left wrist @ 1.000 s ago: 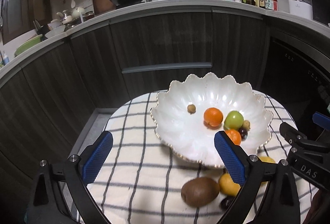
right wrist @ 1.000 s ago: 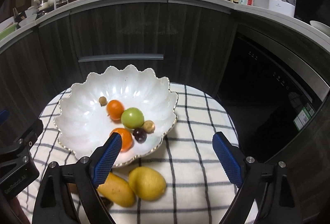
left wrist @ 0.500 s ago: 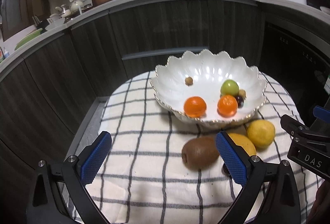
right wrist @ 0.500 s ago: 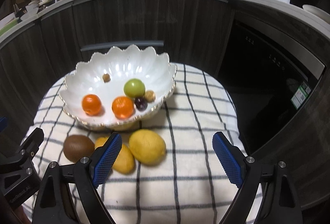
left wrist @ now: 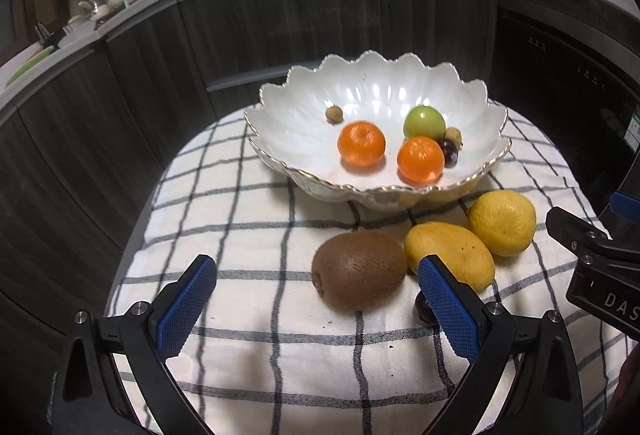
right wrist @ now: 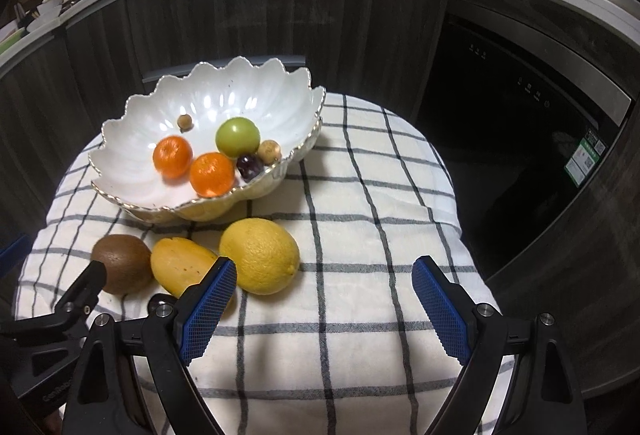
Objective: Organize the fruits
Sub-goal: 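Withdraw both open tools back toward the kiwi and lemon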
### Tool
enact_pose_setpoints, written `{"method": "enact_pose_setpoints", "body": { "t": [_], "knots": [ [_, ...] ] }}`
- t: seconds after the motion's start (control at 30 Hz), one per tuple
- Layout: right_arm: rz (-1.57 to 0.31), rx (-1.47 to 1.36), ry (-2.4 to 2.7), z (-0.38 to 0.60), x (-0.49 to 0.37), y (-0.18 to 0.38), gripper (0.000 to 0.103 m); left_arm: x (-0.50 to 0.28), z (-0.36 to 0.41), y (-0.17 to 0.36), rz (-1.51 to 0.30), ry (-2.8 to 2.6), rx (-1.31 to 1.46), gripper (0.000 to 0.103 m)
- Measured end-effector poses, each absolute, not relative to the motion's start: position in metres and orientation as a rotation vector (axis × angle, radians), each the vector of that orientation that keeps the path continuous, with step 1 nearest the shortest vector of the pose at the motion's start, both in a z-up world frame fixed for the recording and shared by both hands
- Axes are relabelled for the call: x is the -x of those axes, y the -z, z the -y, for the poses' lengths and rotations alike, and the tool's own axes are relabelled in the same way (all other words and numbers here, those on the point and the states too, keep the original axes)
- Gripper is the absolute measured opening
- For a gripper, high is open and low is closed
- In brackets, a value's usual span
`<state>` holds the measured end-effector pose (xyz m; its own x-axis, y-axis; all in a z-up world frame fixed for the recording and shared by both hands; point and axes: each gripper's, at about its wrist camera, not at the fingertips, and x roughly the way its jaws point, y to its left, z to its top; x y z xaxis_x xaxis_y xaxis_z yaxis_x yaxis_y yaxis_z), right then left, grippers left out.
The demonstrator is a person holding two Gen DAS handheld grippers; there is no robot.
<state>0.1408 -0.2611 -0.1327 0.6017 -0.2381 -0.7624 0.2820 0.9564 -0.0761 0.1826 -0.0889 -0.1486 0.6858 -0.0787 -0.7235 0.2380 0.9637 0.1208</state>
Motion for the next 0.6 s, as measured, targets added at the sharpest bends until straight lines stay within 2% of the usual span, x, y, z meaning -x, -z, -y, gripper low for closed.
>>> {"method": "enact_pose_setpoints", "body": {
  "t": [0.6],
  "knots": [
    [-0.917, -0.059, 0.302, 0.266, -0.152, 0.156, 0.09, -0.204, 0.105, 0.184, -0.882, 0.211, -0.227, 0.102]
  ]
}}
